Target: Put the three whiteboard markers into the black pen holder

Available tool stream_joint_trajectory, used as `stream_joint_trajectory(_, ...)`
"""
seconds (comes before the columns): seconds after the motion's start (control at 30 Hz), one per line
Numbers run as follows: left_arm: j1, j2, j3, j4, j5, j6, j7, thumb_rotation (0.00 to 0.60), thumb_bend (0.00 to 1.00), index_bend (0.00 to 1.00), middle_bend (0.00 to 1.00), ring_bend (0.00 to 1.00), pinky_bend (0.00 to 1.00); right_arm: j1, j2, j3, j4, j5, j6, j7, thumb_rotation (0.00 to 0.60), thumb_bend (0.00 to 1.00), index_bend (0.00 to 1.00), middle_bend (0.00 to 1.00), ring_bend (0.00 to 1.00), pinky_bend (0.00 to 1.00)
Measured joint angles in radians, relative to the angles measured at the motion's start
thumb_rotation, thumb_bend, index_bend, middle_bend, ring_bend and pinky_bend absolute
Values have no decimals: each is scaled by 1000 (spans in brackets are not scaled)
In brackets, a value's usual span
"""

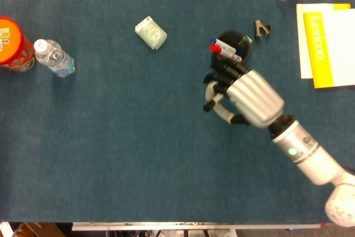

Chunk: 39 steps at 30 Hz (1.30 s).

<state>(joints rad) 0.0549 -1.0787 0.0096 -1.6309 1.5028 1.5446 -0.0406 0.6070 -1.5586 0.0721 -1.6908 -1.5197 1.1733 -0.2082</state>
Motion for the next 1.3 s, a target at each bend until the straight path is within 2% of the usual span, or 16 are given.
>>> stream_joint_trajectory(0.13, -1, 1, 1, -7, 4, 0, 5, 600, 420, 218, 211, 215, 163, -6, 48, 64, -47, 17, 32, 119, 600, 350, 579, 365, 184, 164)
stream_joint_trajectory(0.3, 0, 3, 3, -13, 2, 0, 11, 600, 420, 218, 211, 215, 163, -3, 71, 115, -42, 77, 21, 237, 600, 342, 579, 365, 184, 171)
stream_joint_trajectory(0.43, 1, 5, 4, -18, -1, 0, 19, 600, 420, 218, 211, 215, 163, 5, 63, 147, 9, 132, -4, 315, 600, 339, 578, 365, 185, 172)
stream_joint_trajectory(0.7, 0, 4, 5, -26, -6, -7, 31, 600, 420, 218, 211, 216, 163, 17, 10, 176, 145, 218, -55, 390, 600, 337, 579, 361, 187, 170)
stream_joint_trajectory(0.9, -2, 2, 5, -29, -7, -10, 38, 600, 420, 218, 211, 215, 163, 30, -28, 186, 232, 241, -97, 457, 600, 332, 572, 342, 153, 109)
stream_joint_trajectory(1.0, -2, 2, 4, -29, -9, -11, 41, 600, 420, 218, 211, 215, 163, 39, -42, 186, 268, 240, -123, 493, 600, 308, 481, 314, 120, 86)
stream_joint_trajectory(1.17, -2, 0, 4, -28, -13, -13, 42, 600, 420, 218, 211, 215, 163, 51, -44, 176, 290, 224, -163, 541, 600, 265, 166, 172, 7, 2)
stream_joint_trajectory(1.23, -3, -2, 5, -27, -13, -14, 42, 600, 420, 218, 211, 215, 163, 53, -38, 168, 295, 211, -171, 552, 600, 261, 64, 134, 0, 0)
stream_joint_trajectory(1.3, -3, -2, 5, -27, -12, -15, 42, 600, 420, 218, 211, 216, 163, 52, -32, 163, 294, 199, -169, 557, 600, 261, 8, 119, 0, 0)
